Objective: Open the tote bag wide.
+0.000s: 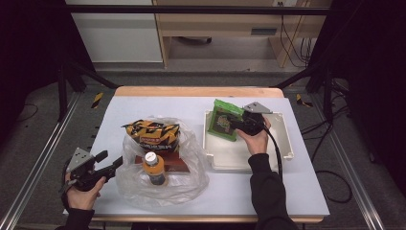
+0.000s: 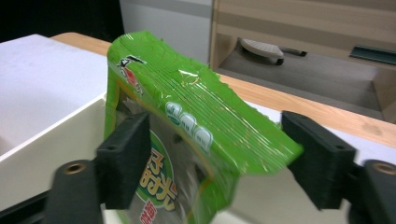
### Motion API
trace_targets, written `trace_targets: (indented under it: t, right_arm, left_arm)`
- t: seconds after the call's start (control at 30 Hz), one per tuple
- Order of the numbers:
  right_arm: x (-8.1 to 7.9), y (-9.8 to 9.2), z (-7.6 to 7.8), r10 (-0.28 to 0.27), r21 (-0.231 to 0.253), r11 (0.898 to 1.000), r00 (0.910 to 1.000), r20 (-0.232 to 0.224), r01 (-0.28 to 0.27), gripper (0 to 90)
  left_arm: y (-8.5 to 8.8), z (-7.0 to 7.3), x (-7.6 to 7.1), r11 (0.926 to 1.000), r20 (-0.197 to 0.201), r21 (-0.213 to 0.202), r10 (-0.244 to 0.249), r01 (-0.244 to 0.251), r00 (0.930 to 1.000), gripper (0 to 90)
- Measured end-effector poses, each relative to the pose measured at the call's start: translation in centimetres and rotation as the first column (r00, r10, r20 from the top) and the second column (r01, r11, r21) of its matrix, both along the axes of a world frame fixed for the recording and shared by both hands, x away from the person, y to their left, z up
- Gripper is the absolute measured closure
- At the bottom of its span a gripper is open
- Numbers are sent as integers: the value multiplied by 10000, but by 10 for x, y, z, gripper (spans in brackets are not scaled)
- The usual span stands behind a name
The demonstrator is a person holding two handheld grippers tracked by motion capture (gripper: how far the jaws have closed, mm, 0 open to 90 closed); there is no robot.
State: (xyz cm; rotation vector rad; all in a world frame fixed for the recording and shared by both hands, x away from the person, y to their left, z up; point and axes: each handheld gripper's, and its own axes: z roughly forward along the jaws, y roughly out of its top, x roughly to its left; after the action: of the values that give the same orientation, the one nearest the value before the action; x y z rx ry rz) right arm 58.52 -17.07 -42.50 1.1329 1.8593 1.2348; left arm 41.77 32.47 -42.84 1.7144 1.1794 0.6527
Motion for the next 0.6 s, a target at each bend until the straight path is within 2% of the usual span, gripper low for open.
trace_targets:
  t: [0.23, 0.37, 0.43, 0.5, 0.6]
  right_arm:
    - [-8, -8, 9, -422, -24, 9991, 9990, 166, 423, 164]
    - [-14, -16, 13, -834, 124, 9965, 9958, 387, 829, 164]
    - [-20, -22, 13, -1028, 313, 9943, 9938, 416, 1015, 211]
    - [-25, -26, 13, -1116, 288, 9934, 9937, 87, 1113, 242]
    - [-30, -26, 13, -989, 149, 9949, 9937, -521, 998, 356]
  left_arm:
    - [-1, 0, 0, 10000, -58, 89, 11, -10, 10000, 325]
    - [-1, -1, 0, 9999, -58, 105, 23, -22, 10000, 325]
    - [-1, -1, 0, 9999, -73, 116, 23, -22, 10000, 326]
    - [-1, -1, 0, 9999, -77, 124, 37, -36, 10000, 327]
    - [-1, 0, -1, 9999, -47, 151, 60, -59, 10000, 329]
